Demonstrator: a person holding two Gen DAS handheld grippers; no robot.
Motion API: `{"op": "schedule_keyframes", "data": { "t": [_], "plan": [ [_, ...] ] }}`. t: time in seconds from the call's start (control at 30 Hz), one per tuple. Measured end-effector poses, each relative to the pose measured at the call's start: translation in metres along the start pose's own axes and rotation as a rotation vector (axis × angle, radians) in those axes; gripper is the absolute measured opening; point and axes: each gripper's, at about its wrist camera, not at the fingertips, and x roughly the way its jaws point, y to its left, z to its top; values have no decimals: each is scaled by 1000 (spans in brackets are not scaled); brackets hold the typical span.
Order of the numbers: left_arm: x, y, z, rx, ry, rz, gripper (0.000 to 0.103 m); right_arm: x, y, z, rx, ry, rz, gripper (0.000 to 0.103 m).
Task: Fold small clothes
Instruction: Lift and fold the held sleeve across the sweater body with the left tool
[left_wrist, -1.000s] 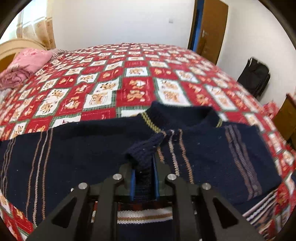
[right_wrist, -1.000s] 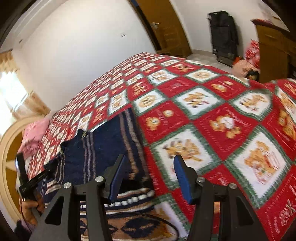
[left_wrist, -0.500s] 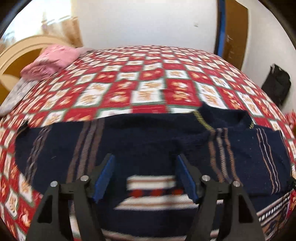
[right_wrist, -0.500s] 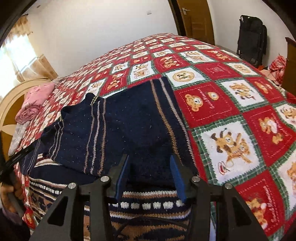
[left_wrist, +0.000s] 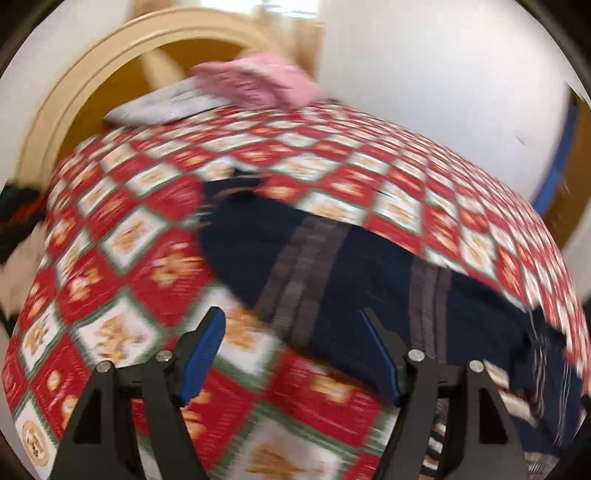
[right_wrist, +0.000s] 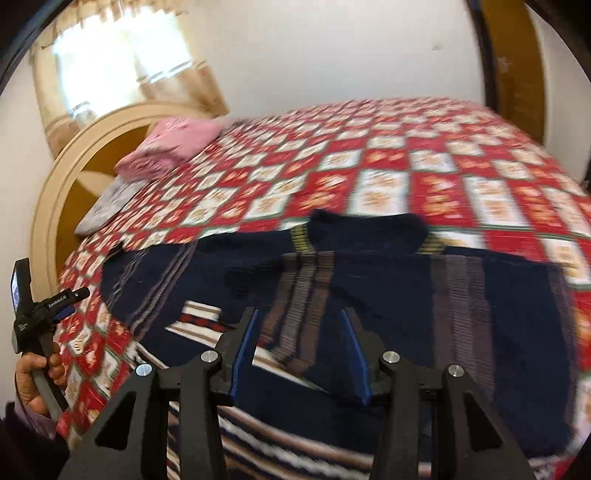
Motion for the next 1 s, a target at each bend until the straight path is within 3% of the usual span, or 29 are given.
{"op": "schedule_keyframes", "data": {
  "t": [0.1, 0.2, 0.23, 0.3, 0.5, 0.63, 0.7, 0.77, 0.87, 0.9, 0.93, 1.0],
  "plan": [
    [6, 29, 14, -61, 4, 63, 76, 41, 12, 5, 26, 45, 1, 47],
    [14, 52, 30, -102, 3, 67, 76, 83, 22, 0, 38, 136, 51, 47],
    [18, 59, 35, -114, 1, 71, 76, 93, 28, -4, 11, 159, 32, 47],
    [28, 67, 43, -125, 1, 85, 76, 85, 41, -6, -52, 127, -4, 47],
    [73, 93, 69, -205, 43, 66, 76, 31, 68, -14, -112, 18, 35, 47],
    [101, 102, 83, -268, 63, 60, 75, 18, 69, -25, -83, 36, 65, 47],
    [118, 103, 89, -299, 82, 21, 74, 18, 66, -30, -52, 63, 76, 47],
    [140, 98, 88, -312, 154, -40, 72, 20, 62, -33, -26, 83, 84, 47],
    [143, 79, 88, -219, 135, 21, 71, 22, 57, -35, 4, 103, 89, 47],
    [143, 75, 88, -197, 132, 26, 64, 23, 56, -36, 12, 108, 88, 47],
    [141, 73, 87, -181, 122, 25, 45, 22, 56, -36, 19, 108, 90, 47],
    [138, 76, 84, -193, 115, -34, 23, 20, 54, -36, 32, 102, 92, 47]
  ]
}}
